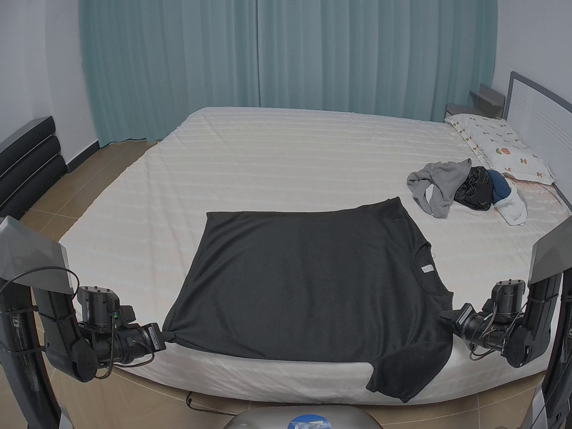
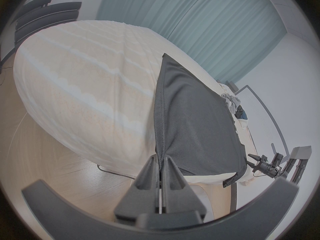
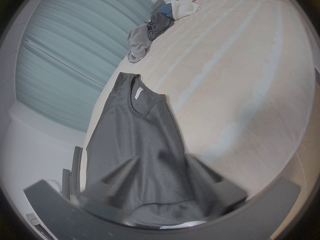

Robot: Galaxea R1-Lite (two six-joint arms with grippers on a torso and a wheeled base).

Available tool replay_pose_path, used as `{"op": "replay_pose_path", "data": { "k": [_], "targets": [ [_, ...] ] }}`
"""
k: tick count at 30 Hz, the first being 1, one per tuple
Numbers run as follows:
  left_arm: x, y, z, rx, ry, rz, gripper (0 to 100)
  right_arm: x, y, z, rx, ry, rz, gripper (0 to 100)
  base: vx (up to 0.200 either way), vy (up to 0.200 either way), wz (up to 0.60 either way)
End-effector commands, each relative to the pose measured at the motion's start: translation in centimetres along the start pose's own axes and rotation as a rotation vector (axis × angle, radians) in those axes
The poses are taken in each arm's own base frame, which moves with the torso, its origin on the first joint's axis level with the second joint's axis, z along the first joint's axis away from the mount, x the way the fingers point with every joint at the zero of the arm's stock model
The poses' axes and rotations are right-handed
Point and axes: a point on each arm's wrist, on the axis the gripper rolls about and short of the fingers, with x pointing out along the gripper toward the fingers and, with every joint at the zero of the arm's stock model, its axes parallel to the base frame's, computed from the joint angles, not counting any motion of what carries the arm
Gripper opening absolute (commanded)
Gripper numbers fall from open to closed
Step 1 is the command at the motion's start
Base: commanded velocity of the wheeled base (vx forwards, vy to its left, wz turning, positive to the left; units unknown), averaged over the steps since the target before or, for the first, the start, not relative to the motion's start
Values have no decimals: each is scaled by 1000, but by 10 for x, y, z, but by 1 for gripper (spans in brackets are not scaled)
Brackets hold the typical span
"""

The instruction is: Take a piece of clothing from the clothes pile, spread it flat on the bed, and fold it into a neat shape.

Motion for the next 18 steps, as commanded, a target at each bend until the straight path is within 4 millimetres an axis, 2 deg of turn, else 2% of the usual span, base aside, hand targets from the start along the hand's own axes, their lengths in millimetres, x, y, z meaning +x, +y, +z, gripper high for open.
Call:
{"op": "replay_pose_path", "data": {
  "k": [1,10,18],
  "targets": [
    [0,0,1,-2,-7,0,0,9,5,5,-7,-18,26,0,0,0,0],
    [0,-2,2,-32,-11,-4,0,38,29,38,-18,-91,92,0,0,0,0],
    [2,-2,2,-65,-8,-5,0,53,42,52,-36,-103,108,0,0,0,0]
  ]
}}
